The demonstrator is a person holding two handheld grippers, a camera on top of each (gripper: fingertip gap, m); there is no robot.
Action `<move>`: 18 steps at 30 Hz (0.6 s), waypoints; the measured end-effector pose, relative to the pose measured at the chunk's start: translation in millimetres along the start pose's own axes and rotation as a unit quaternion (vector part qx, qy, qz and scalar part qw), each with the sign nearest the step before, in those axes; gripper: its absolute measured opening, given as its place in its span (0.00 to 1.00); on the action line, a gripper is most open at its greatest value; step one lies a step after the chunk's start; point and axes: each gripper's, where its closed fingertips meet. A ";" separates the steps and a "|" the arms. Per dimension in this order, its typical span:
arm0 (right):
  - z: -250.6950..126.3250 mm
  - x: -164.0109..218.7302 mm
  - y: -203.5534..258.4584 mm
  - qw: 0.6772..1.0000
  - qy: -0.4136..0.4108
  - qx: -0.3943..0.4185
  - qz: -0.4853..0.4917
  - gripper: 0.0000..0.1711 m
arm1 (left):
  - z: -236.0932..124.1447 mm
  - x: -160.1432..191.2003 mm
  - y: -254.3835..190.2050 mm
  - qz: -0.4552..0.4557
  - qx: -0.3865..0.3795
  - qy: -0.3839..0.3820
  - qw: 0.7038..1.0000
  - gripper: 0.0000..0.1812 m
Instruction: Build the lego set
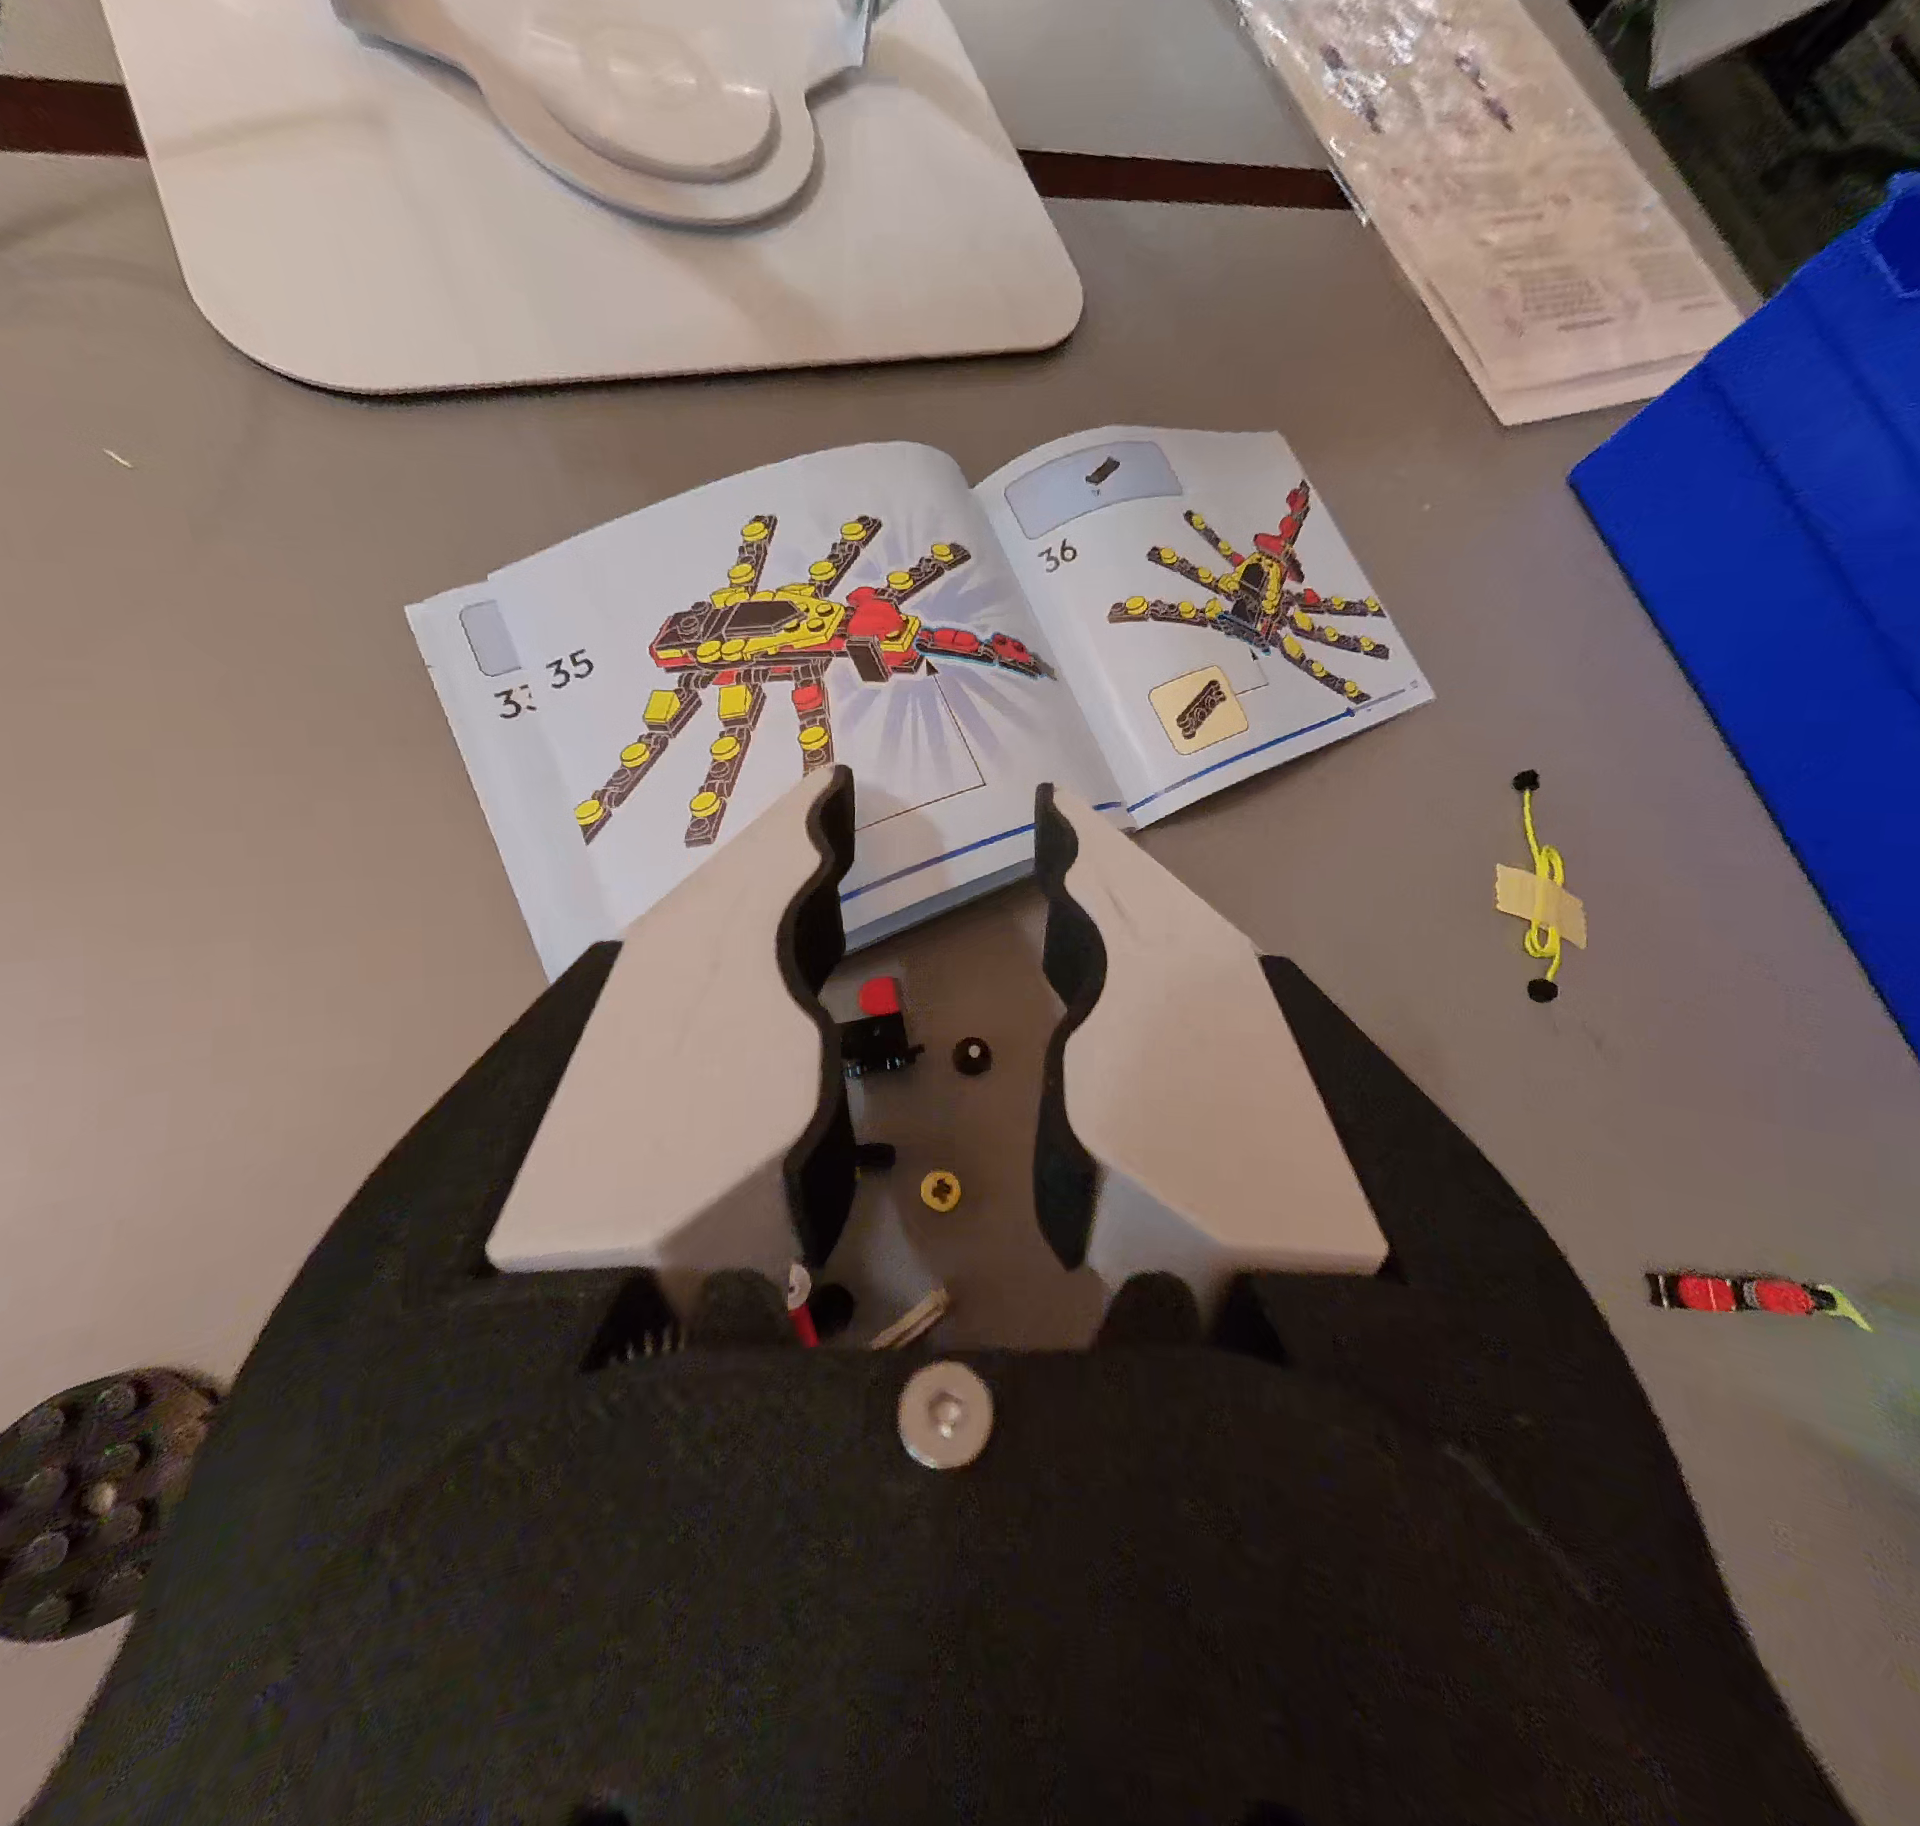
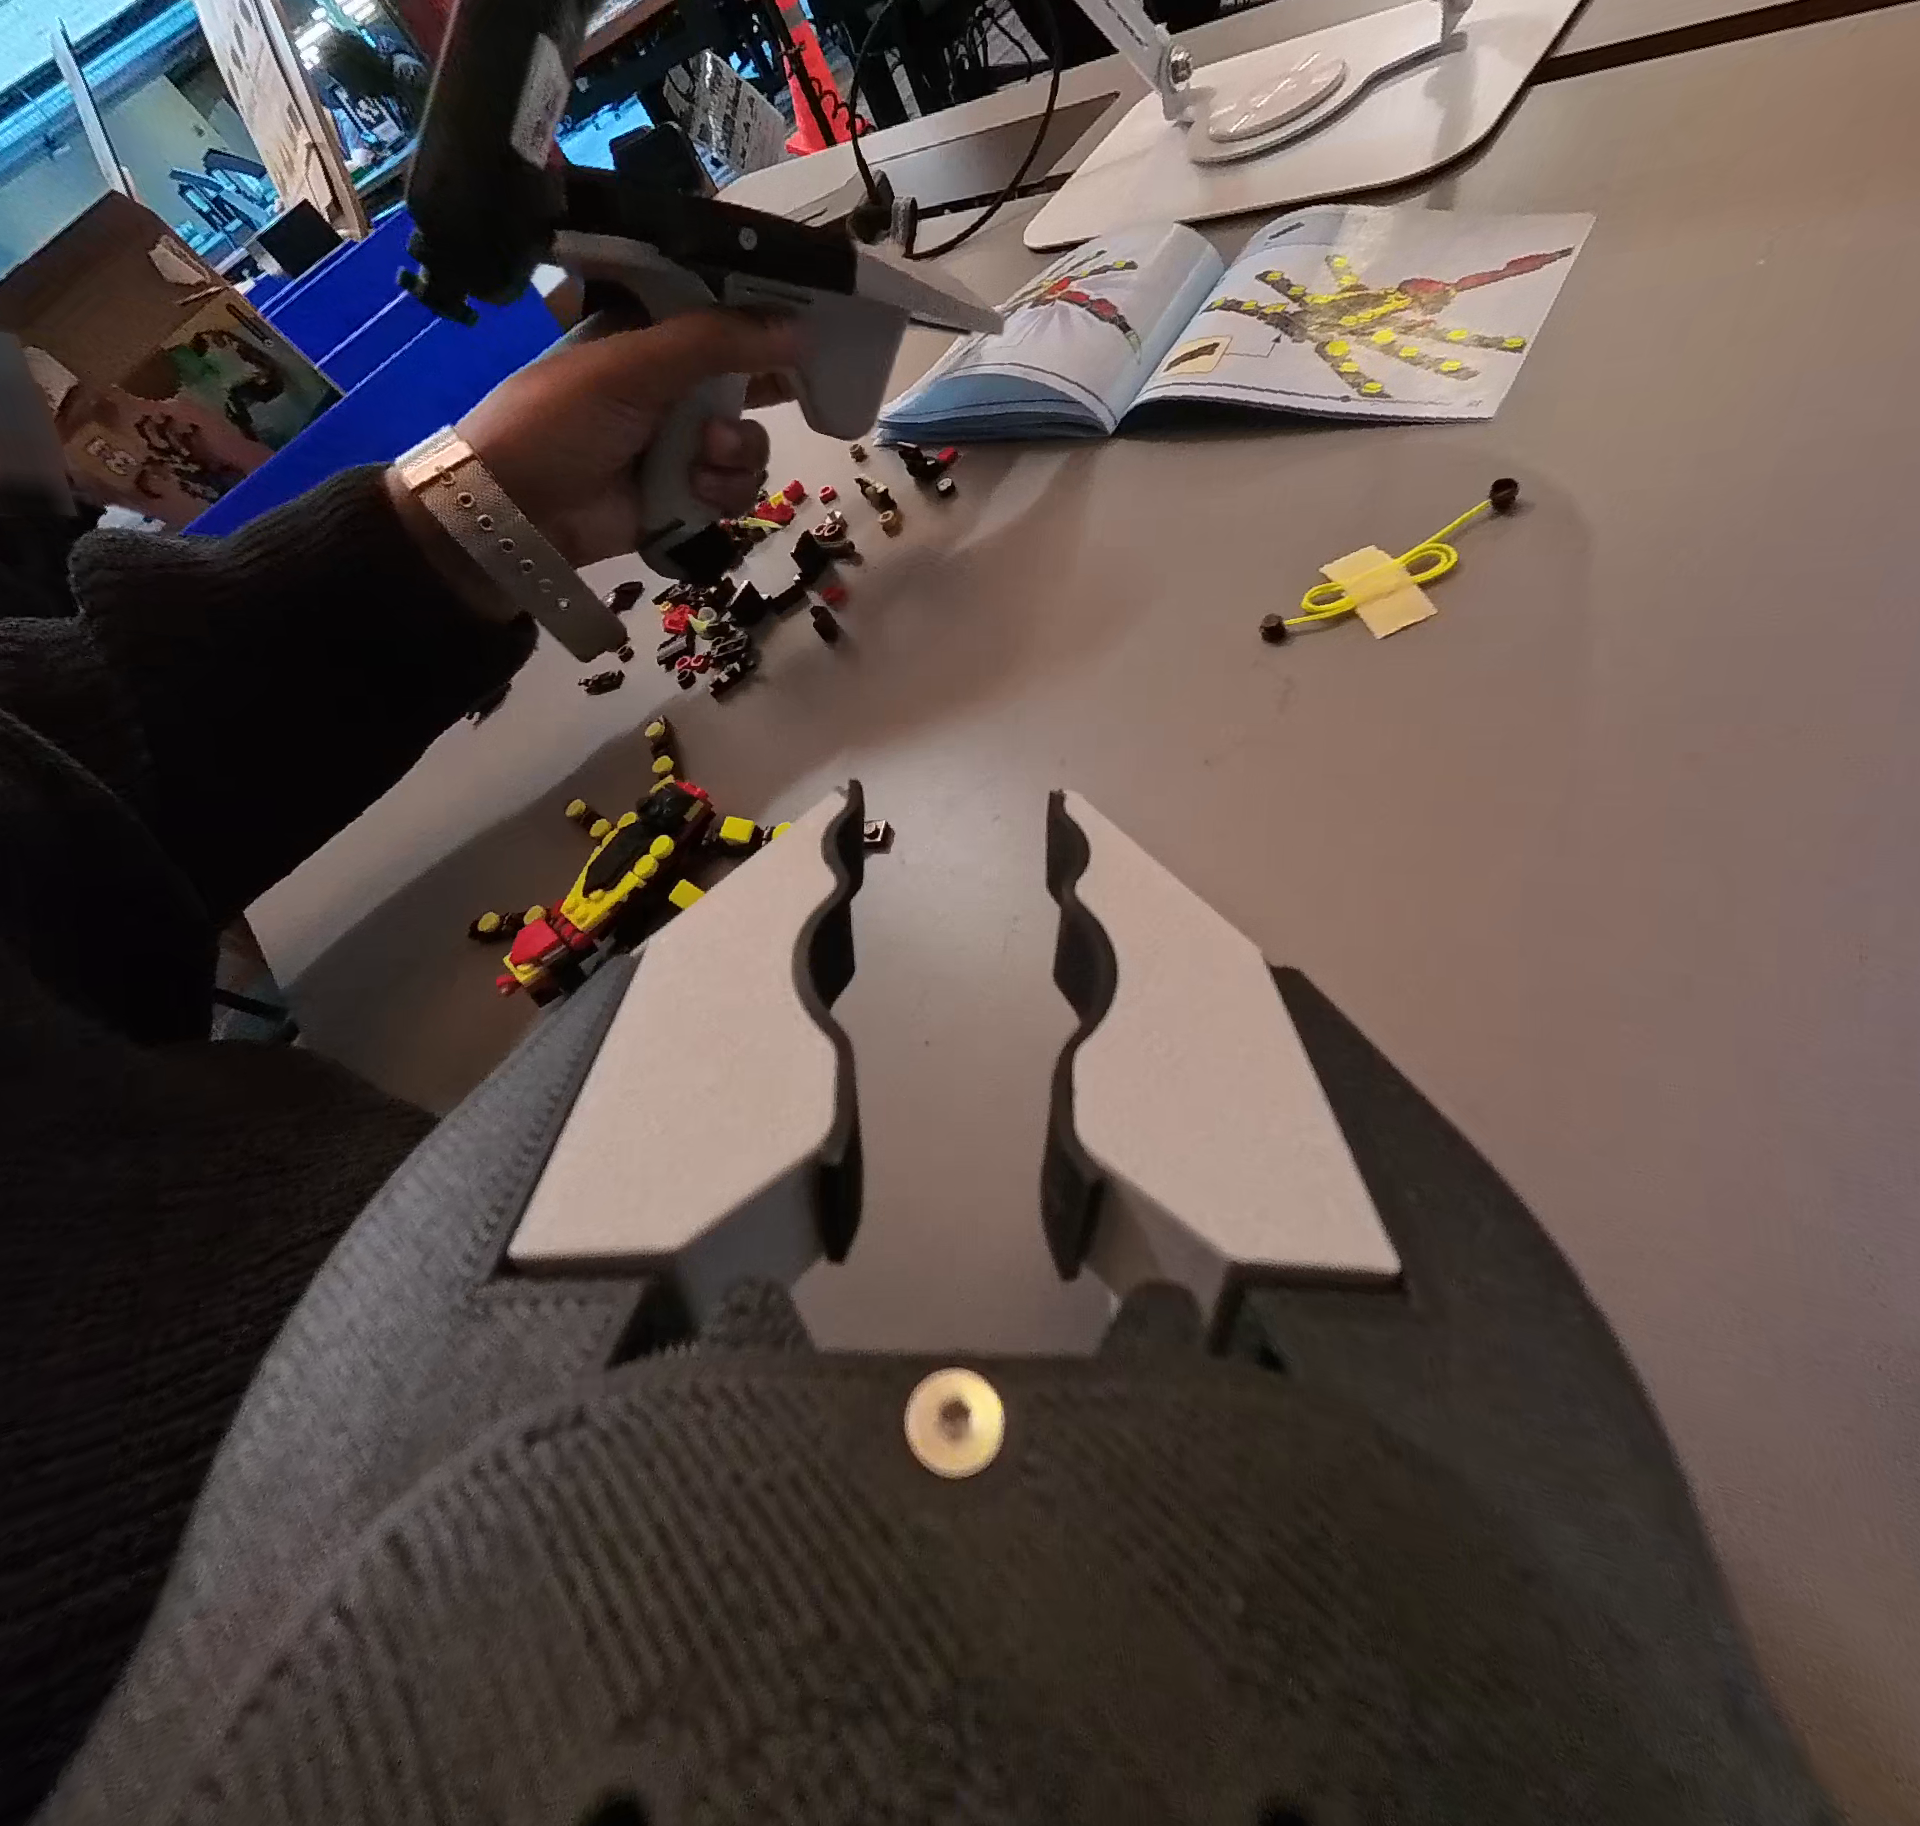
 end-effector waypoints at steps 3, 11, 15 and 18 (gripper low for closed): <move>0.0 -0.3 0.1 1.000 0.000 0.001 -0.003 0.20 | -7.1 -6.3 -3.4 0.000 0.007 -0.019 1.000 0.19; 2.6 -0.2 7.9 0.999 0.006 0.003 -0.037 0.20 | -48.3 -4.0 -8.2 0.017 0.008 -0.048 0.999 0.19; 5.2 1.1 12.5 0.998 0.012 0.006 -0.062 0.20 | -76.8 14.5 -25.0 0.028 0.014 -0.061 0.998 0.19; 7.3 1.6 17.5 0.997 0.016 0.005 -0.079 0.20 | -94.8 37.4 -28.4 0.053 -0.004 -0.059 0.997 0.19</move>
Point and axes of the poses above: each gripper's, where its closed fingertips meet, z out along the fingers, x out of its underside, y = z × x across the jaws, and after that the axes turned 6 degrees about y, right-handed
